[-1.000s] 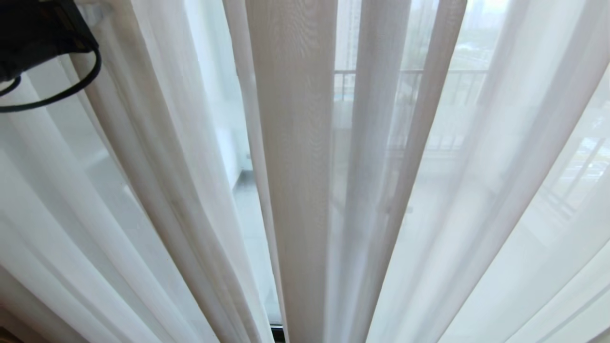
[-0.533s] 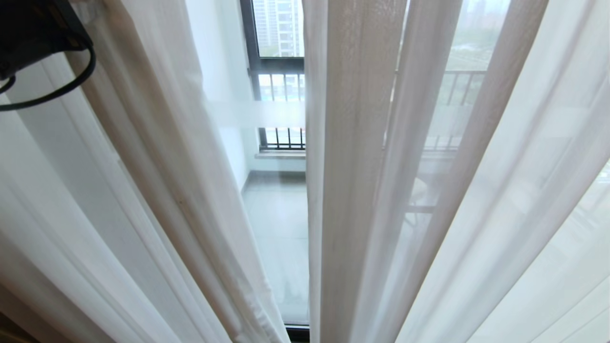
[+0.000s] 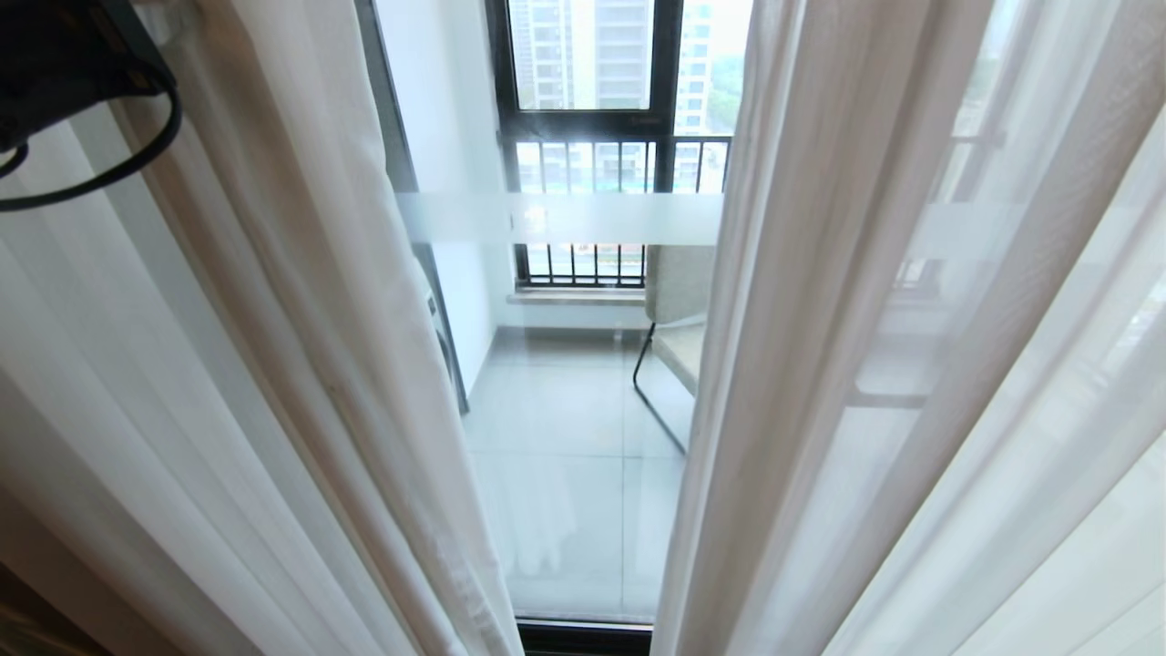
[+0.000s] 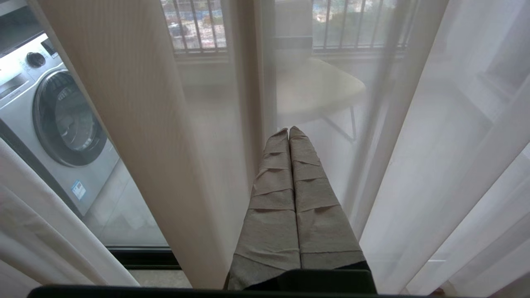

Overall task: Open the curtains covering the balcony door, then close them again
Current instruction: Pull the inner curtains open on both sides

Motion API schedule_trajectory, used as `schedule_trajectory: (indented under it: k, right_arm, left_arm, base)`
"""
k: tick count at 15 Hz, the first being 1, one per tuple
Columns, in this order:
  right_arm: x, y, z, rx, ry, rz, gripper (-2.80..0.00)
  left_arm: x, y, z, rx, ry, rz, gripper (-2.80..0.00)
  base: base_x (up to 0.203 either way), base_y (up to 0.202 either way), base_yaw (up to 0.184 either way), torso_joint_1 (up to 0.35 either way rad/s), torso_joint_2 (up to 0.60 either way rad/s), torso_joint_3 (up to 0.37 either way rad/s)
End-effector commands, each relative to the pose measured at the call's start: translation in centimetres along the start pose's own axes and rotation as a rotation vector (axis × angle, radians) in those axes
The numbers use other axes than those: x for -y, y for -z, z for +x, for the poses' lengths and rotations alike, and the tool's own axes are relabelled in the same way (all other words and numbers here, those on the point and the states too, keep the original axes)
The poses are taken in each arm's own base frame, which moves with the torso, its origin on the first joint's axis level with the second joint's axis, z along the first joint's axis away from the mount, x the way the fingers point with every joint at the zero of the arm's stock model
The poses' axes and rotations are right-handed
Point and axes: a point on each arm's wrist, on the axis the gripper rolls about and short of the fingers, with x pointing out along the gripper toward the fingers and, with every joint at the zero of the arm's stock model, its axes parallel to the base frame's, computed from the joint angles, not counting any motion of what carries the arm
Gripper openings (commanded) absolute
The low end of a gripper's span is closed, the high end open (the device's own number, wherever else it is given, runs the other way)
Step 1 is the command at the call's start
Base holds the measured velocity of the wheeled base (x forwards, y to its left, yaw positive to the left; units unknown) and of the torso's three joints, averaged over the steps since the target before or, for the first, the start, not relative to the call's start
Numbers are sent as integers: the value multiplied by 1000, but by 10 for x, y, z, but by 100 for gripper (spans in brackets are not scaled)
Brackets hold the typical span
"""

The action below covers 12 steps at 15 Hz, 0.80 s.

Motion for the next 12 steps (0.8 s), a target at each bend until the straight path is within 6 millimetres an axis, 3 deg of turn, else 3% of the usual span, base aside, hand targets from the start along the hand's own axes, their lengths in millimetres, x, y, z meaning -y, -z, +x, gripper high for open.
schedule_trajectory:
  k: [1, 12]
  right_arm:
    - [0, 0, 0, -1, 1, 0, -280]
    - [0, 0, 0, -1, 0, 0, -280]
  left_arm:
    - [0, 0, 0, 2, 1, 0, -280]
    - [1, -5, -5, 16, -3, 3, -280]
  base:
    - [0, 193, 1, -2, -2, 6]
    - [0, 192, 2, 3, 3, 3]
